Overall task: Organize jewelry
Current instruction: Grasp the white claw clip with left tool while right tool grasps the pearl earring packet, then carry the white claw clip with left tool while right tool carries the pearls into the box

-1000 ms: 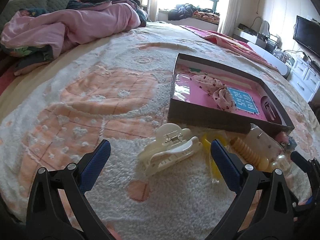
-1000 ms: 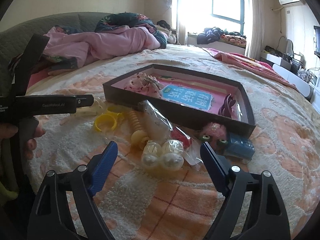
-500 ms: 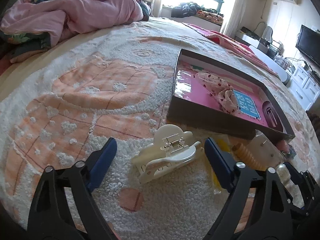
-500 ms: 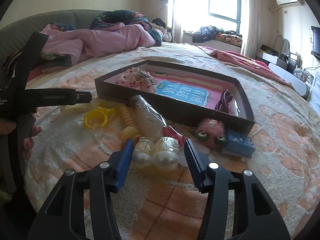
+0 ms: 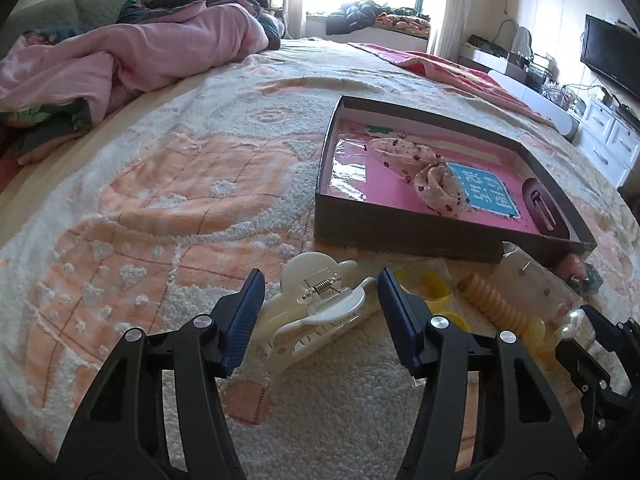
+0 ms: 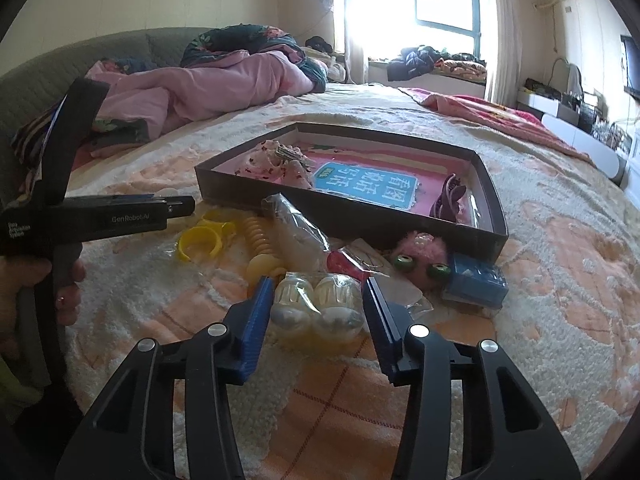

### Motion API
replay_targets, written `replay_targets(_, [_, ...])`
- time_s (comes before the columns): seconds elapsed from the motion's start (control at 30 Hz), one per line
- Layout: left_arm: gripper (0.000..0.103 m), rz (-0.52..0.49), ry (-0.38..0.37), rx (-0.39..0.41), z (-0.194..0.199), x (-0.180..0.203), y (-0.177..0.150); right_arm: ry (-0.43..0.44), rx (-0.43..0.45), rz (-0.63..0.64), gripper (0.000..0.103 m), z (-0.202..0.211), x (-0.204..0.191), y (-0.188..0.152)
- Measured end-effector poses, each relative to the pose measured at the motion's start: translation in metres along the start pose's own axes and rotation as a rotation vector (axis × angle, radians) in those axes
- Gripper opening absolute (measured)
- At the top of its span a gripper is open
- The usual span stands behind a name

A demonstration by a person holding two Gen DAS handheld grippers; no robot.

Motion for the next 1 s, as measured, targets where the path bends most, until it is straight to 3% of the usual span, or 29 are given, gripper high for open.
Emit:
replay_targets(0.37, [0.049,0.005,-0.041,0.068,0.028,0.003,0.011,0.045,-0.002,-0.063,0.042,0.017,0.008,0.005])
replay_targets(0.57, [0.049,0.004,-0.061,0.079,0.036,0.009,0.013,0.038,-0.017,-0.067,0.042,0.022,0.012,-0.002])
replay_targets(1.0, [0.049,-0.049,-0.15,0.137,0.062,0.052,0.027,-0.011,0.043,-0.097,0.042,0.046,0.041,0.016])
Point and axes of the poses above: each gripper's, at about its wrist camera, not at the fingertips, and z roughly against the way its jaws point, x to its right, y to its top, the point moved 10 cm from there along -z, roughly the way its jaws point, and after that the axes turned 1 degree about -z, right-handed, at the moved point
